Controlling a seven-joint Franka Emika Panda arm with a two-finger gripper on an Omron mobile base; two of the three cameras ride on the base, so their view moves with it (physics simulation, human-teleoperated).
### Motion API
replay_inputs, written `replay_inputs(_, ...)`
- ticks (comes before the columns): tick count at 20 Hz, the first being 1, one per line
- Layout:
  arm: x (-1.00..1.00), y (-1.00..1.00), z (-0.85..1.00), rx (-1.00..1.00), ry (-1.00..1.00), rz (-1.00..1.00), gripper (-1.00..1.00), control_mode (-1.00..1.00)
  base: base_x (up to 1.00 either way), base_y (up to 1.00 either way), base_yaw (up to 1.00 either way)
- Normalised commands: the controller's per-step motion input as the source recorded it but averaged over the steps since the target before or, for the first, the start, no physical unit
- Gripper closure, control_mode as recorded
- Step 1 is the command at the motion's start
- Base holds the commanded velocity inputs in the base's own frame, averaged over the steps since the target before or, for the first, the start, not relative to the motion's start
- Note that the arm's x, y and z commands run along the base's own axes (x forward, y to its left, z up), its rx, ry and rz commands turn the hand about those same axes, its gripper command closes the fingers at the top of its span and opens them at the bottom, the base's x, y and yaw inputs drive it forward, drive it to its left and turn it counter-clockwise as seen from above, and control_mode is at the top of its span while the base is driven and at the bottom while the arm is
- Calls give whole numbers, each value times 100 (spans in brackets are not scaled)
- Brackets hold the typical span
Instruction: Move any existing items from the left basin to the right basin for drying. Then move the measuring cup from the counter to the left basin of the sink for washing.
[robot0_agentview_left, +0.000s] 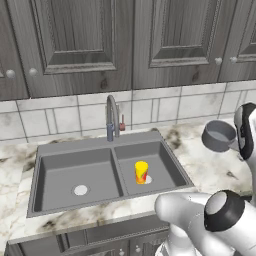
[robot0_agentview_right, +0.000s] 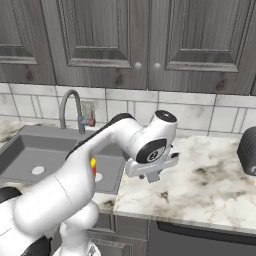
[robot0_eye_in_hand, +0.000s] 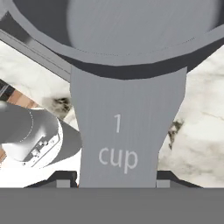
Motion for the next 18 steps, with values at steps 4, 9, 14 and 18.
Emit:
replay_inputs(4,-42,51,26,0,1,-9,100,-100,0,0,0)
replay_inputs(9,-30,61,19,-1,4,-8,100,-100,0,0,0)
replay_inputs(14,-17,64,9,-2,5,-6,100,-100,0,0,0)
replay_inputs(18,-12,68,7,-2,5,-4,100,-100,0,0,0)
